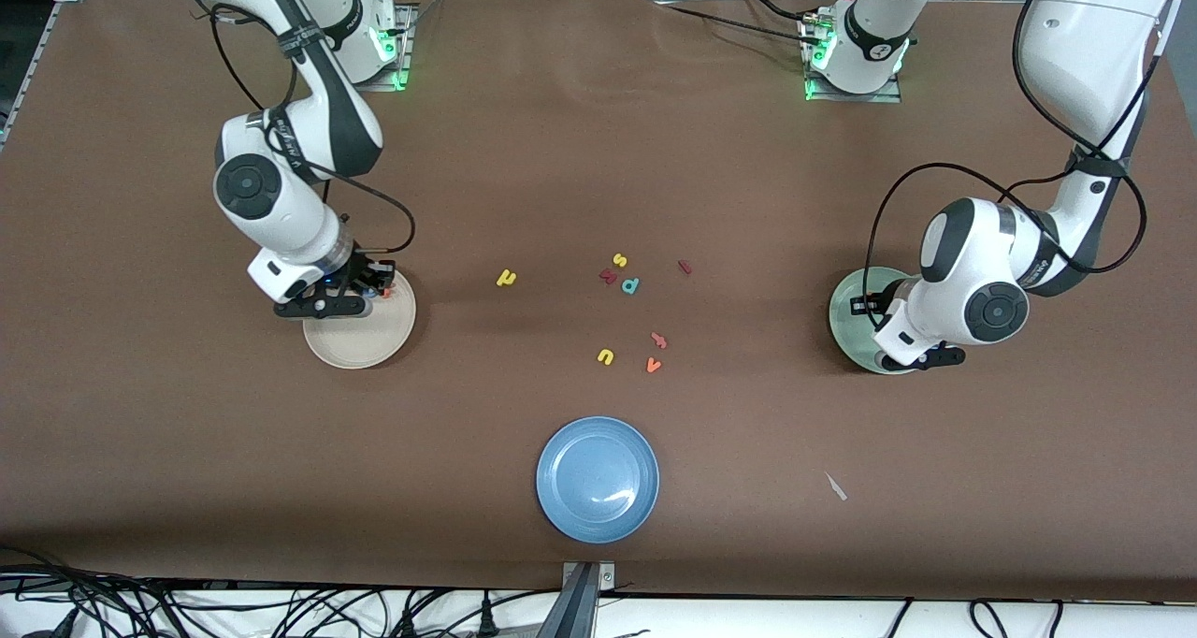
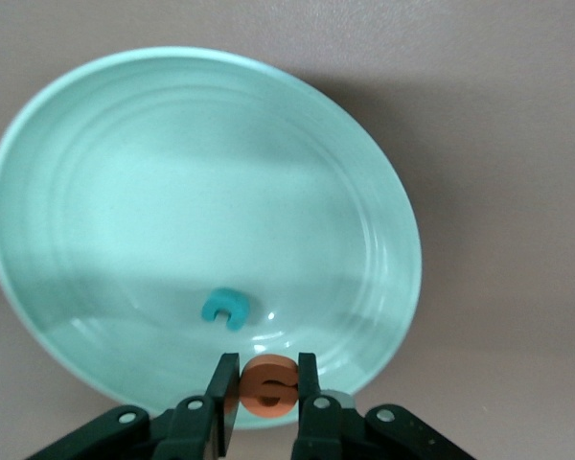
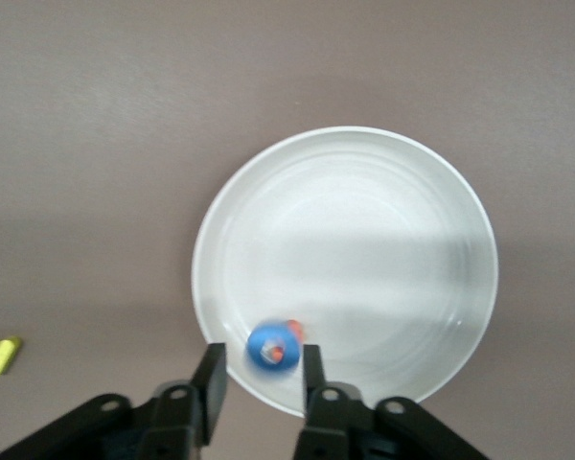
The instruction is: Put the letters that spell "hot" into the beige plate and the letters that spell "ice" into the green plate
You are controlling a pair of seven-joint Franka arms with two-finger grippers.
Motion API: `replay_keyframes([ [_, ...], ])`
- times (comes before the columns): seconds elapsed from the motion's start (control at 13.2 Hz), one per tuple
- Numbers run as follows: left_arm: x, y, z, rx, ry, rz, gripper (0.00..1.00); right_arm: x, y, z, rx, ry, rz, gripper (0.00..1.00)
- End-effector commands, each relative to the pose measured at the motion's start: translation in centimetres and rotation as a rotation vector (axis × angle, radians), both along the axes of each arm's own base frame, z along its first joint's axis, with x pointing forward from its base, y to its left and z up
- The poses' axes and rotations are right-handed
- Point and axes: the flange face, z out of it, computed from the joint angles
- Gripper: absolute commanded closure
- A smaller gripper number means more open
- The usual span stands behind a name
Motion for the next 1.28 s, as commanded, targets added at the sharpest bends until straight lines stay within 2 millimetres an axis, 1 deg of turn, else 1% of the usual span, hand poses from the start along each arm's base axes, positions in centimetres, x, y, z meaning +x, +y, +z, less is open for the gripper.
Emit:
replay_keyframes([
  [0.0, -0.3, -0.5, -0.6, -0.016, -0.009, -0.024, 0.25, -0.3, 0.1, -1.6, 0.012, -0.002, 0.018, 0.18],
  [0.08, -0.3, -0.5, -0.4, -0.015, -0.012, -0.026, 0.01, -0.3, 0.3, -1.6, 0.011, -0.001, 0.010, 0.15],
  [0.15, -0.2, -0.5, 0.1, -0.013, -0.013, -0.025, 0.00, -0.4, 0.4, -1.6, 0.011, 0.000, 0.004, 0.15],
  [0.23, 0.1, -0.9, 1.3, -0.005, -0.023, -0.016, 0.00, -0.6, 1.2, -1.5, 0.016, 0.000, -0.029, 0.16],
  [0.3, 0.2, -1.9, 2.8, -0.001, -0.023, 0.000, 0.00, -1.2, 3.5, -1.5, 0.026, -0.002, -0.065, 0.16],
  [0.38, -0.2, -4.2, 4.0, 0.003, -0.022, 0.008, 0.00, -1.7, 5.7, -1.6, 0.036, -0.009, -0.115, 0.16],
  [0.53, -1.0, -8.6, 5.0, 0.007, -0.024, 0.098, 0.00, -2.8, 10.3, -3.0, 0.057, -0.024, -0.192, 0.16],
  [0.76, -2.3, -15.5, 5.6, 0.024, -0.054, 0.236, 0.01, -4.8, 16.5, -5.6, 0.101, -0.046, -0.316, 0.16],
  [0.83, -3.1, -18.0, 5.1, 0.028, -0.068, 0.280, 0.01, -5.4, 18.2, -6.2, 0.111, -0.052, -0.334, 0.16],
  [0.98, -4.7, -22.7, 3.5, 0.042, -0.099, 0.388, 0.01, -5.9, 19.2, -7.7, 0.129, -0.057, -0.372, 0.16],
  [1.06, -5.4, -24.1, 3.1, 0.049, -0.113, 0.446, 0.01, -6.2, 19.7, -8.2, 0.136, -0.059, -0.377, 0.16],
  [1.21, -7.0, -26.7, 2.2, 0.052, -0.134, 0.519, 0.01, -6.3, 19.8, -8.6, 0.138, -0.061, -0.374, 0.19],
])
